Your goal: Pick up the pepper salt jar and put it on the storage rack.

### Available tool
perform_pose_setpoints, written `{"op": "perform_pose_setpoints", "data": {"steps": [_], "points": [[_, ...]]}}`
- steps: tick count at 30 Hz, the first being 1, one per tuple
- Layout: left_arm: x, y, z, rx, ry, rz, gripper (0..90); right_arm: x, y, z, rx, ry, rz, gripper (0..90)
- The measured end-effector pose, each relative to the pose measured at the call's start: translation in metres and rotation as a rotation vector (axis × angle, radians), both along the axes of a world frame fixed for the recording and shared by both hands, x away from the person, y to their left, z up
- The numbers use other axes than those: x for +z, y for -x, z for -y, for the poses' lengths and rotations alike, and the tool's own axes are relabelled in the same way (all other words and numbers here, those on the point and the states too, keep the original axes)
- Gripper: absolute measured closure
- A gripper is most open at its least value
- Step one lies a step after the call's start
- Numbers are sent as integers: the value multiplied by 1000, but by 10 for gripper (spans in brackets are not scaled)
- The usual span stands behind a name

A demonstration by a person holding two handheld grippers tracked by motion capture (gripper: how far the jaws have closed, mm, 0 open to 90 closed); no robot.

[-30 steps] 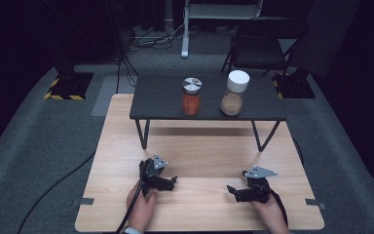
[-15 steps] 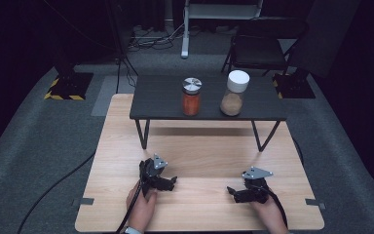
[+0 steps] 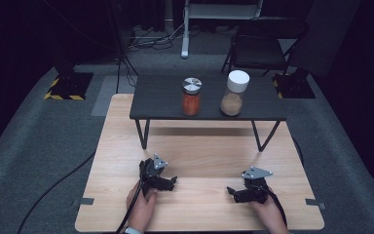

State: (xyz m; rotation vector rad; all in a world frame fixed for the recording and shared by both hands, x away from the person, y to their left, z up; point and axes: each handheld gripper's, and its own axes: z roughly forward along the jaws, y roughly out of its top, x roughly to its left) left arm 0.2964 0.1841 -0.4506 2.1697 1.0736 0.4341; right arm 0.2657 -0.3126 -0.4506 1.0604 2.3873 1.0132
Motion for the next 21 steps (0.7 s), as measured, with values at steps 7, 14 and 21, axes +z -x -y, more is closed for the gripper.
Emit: {"op": "perform_pose_setpoints", "data": {"steps": [7, 14, 21], "points": [[0, 0, 0, -1, 0, 2, 3, 0, 0, 0, 0, 0, 0, 55], [0, 0, 0, 0, 0, 0, 3, 0, 0, 0, 1, 0, -1, 53], [0, 0, 0, 1, 0, -1, 3, 0, 0, 0, 1, 0, -1, 52]]}}
